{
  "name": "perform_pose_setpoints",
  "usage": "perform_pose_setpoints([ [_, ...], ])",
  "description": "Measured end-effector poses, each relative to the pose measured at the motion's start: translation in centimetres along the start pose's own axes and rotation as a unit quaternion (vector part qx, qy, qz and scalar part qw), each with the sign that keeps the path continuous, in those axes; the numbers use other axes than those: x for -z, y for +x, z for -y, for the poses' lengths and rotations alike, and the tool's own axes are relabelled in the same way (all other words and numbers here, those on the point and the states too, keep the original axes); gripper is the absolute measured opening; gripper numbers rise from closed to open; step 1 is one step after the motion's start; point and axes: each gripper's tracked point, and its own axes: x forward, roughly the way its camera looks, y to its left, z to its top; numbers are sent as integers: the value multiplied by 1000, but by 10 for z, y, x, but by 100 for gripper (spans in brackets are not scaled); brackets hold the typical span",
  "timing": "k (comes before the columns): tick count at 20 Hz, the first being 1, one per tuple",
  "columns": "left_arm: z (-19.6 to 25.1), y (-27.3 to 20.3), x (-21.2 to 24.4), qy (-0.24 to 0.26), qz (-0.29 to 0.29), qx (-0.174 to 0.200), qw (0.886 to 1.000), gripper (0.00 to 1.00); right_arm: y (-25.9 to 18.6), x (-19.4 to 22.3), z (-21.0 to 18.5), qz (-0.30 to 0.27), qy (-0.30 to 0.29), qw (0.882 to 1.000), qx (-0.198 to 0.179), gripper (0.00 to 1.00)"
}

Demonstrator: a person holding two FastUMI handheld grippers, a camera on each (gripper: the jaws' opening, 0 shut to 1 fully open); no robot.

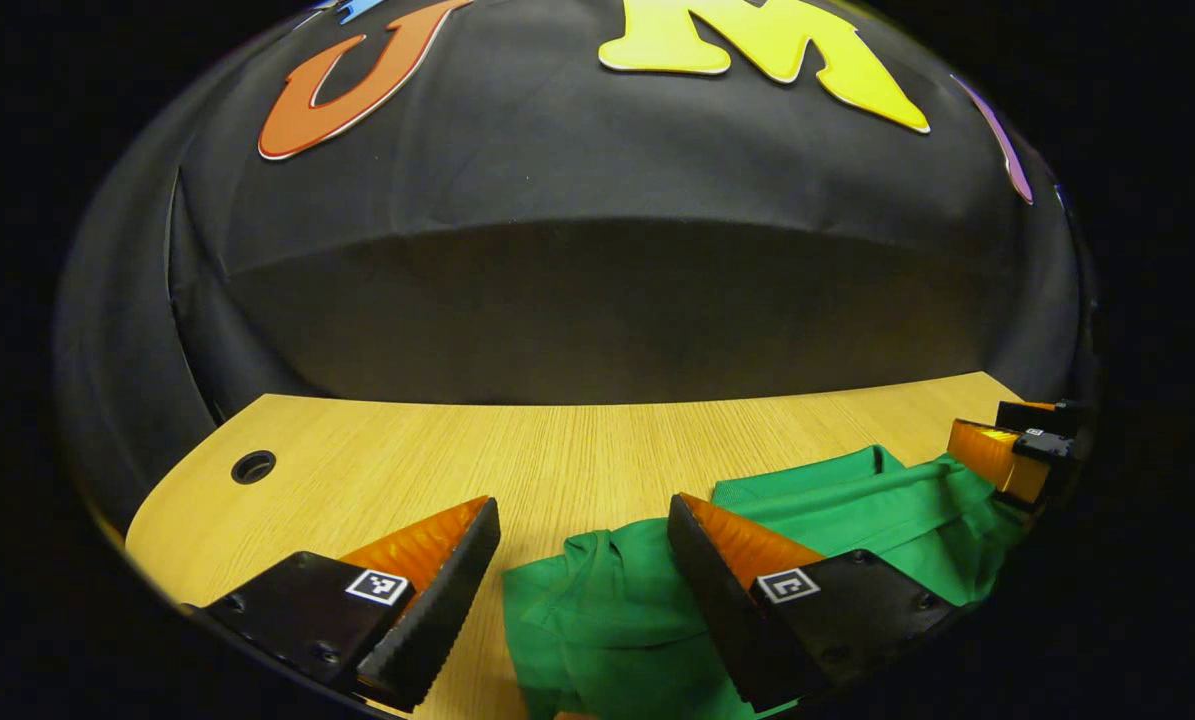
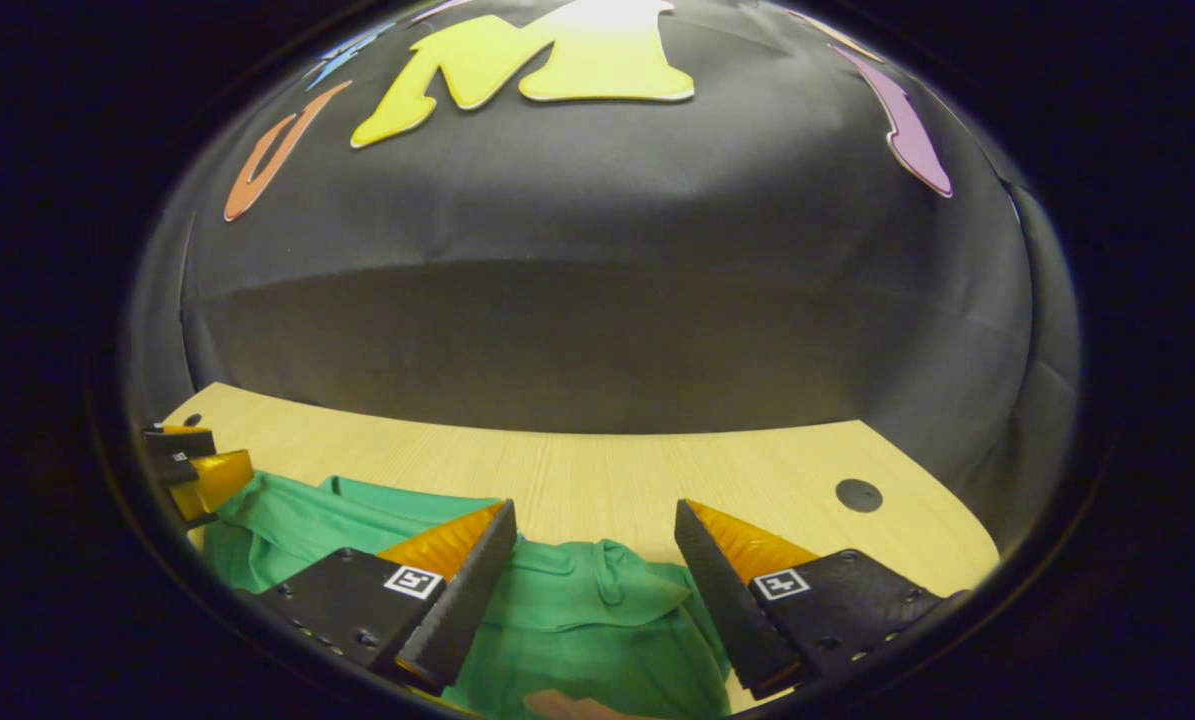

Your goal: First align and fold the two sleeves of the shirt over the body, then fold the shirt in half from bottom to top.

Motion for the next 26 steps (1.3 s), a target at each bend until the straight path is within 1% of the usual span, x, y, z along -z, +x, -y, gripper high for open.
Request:
perform_pose_setpoints([
  [2, 1, -12, -8, -5, 11, 2, 1000, 100, -13, -13, 2, 17, -6, 1000, 7, 97],
  [3, 3, -19, -12, -8, 18, 3, 1000, 100, -27, -19, 4, 26, -10, 1000, 12, 97],
  [4, 6, -27, -15, -8, 22, 5, 1000, 100, -36, -22, 2, 34, -10, 999, 9, 97],
  [6, 12, -45, -18, -5, 29, 5, 1000, 100, -62, -27, 0, 47, -10, 999, 10, 97],
  [9, 28, -80, -25, -4, 41, 18, 999, 100, -104, -33, 0, 55, -28, 998, 15, 96],
  [11, 35, -112, -31, 7, 54, 15, 998, 100, -138, -41, 1, 65, -37, 997, 13, 97],
  [12, 37, -129, -34, 14, 64, 12, 998, 100, -158, -45, 2, 72, -34, 997, 8, 96],
  [14, 40, -165, -40, 20, 79, 17, 997, 100, -193, -52, 6, 83, -19, 996, 3, 97],
  [15, 40, -185, -43, 19, 85, 17, 996, 100, -212, -54, 8, 85, -16, 996, -1, 94],
  [16, 39, -206, -47, 14, 92, 16, 996, 100, -232, -58, 10, 90, -17, 996, -8, 96],
  [19, 40, -266, -53, 6, 116, 10, 993, 100, -298, -71, 27, 125, -9, 992, -11, 95],
  [20, 40, -285, -53, 6, 121, 8, 993, 100, -319, -71, 31, 135, -7, 991, -14, 96],
  [22, 45, -323, -48, 5, 133, 6, 991, 100, -361, -63, 40, 151, -5, 988, -18, 95],
  [25, 52, -370, -37, 13, 145, 2, 989, 100, -413, -42, 50, 159, -14, 987, -27, 96],
  [26, 56, -384, -32, 18, 145, 3, 989, 100, -429, -34, 51, 160, -18, 986, -29, 95],
])
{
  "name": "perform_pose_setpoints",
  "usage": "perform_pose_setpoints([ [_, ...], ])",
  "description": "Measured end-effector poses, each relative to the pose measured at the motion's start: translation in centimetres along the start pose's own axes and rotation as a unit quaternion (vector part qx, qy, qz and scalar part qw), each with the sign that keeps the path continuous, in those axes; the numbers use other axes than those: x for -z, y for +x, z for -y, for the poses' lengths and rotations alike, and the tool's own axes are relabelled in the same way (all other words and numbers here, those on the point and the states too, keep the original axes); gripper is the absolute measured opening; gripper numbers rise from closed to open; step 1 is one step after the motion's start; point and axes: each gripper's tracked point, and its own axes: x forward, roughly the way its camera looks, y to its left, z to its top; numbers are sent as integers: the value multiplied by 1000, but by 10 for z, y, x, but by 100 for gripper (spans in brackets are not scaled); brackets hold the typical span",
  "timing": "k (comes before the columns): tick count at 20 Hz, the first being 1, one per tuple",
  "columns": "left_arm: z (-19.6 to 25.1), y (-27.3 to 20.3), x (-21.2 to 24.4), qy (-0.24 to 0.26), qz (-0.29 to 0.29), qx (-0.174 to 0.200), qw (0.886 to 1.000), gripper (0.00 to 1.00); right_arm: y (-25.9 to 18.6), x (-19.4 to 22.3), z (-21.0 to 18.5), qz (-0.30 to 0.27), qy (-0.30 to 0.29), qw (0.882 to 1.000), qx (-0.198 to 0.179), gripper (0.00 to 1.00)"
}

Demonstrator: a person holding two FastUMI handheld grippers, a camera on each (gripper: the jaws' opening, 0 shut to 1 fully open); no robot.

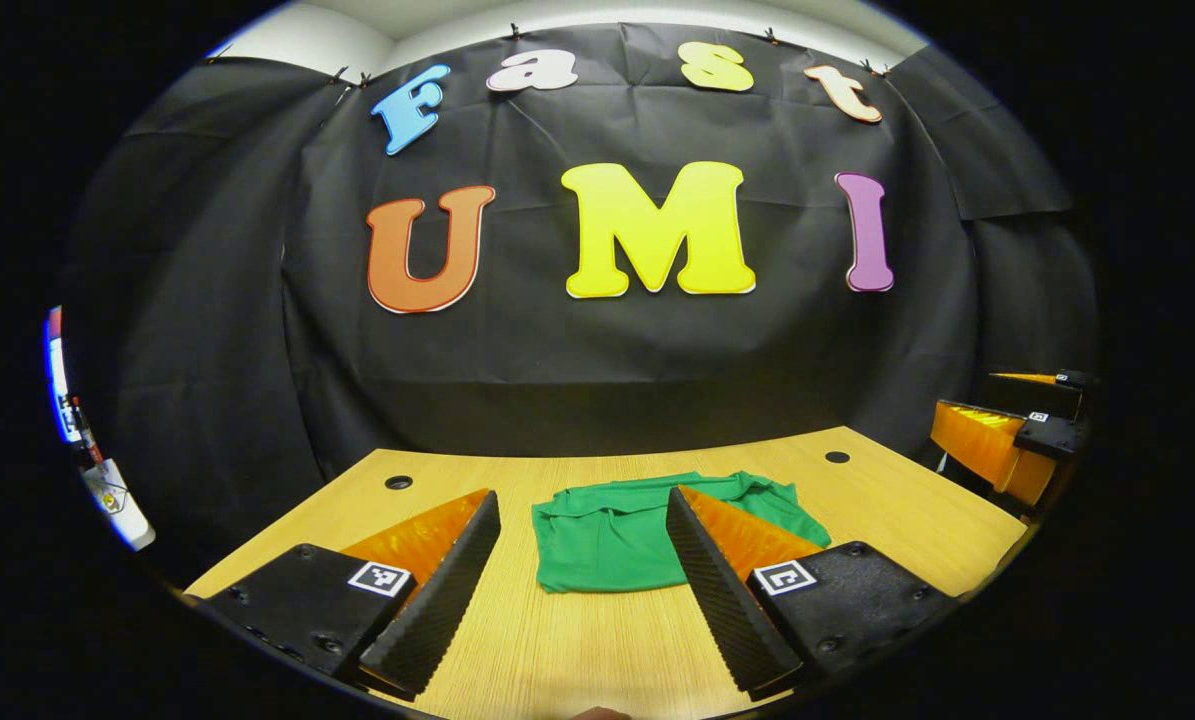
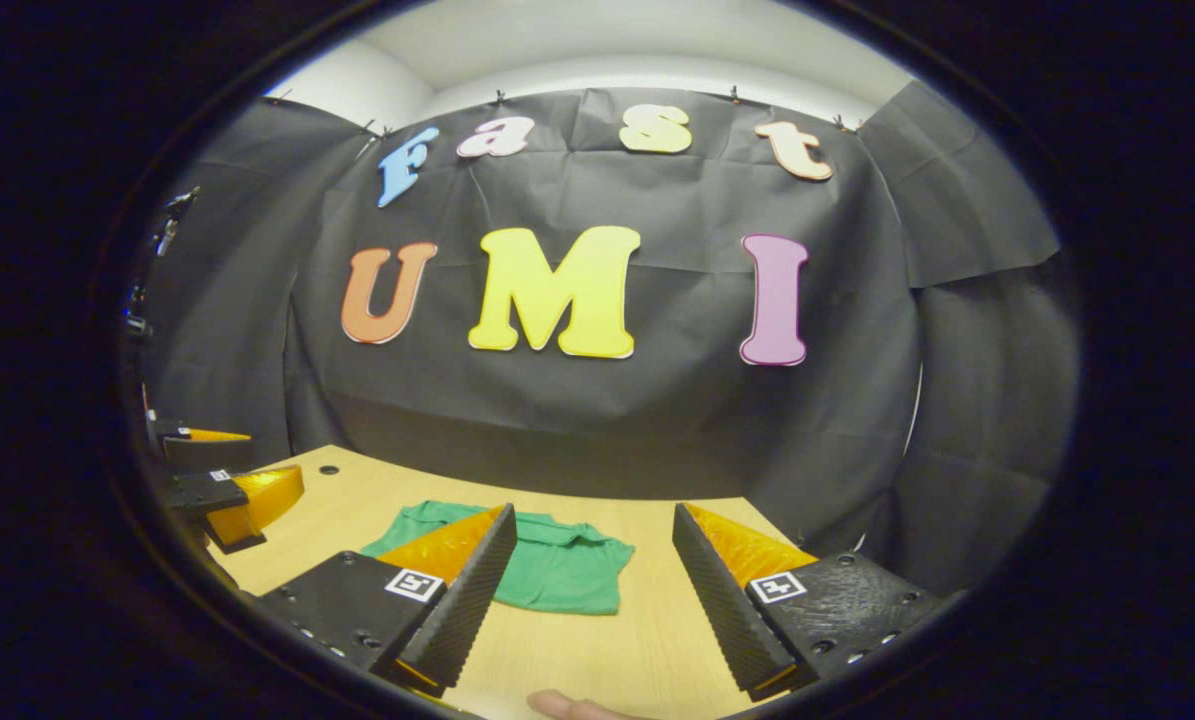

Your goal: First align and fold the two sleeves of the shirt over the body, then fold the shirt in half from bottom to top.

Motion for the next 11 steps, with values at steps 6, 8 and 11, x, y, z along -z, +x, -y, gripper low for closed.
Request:
perform_pose_setpoints([
  [6, 18, -80, 1, 7, 23, 5, 1000, 100, -96, 15, 11, 13, -15, 1000, -2, 96],
  [8, 29, -100, 8, 2, 26, 16, 1000, 100, -116, 25, 12, 9, -16, 1000, -4, 96],
  [11, 39, -122, 12, 3, 39, 29, 999, 100, -141, 40, 13, 7, -6, 1000, -7, 95],
])
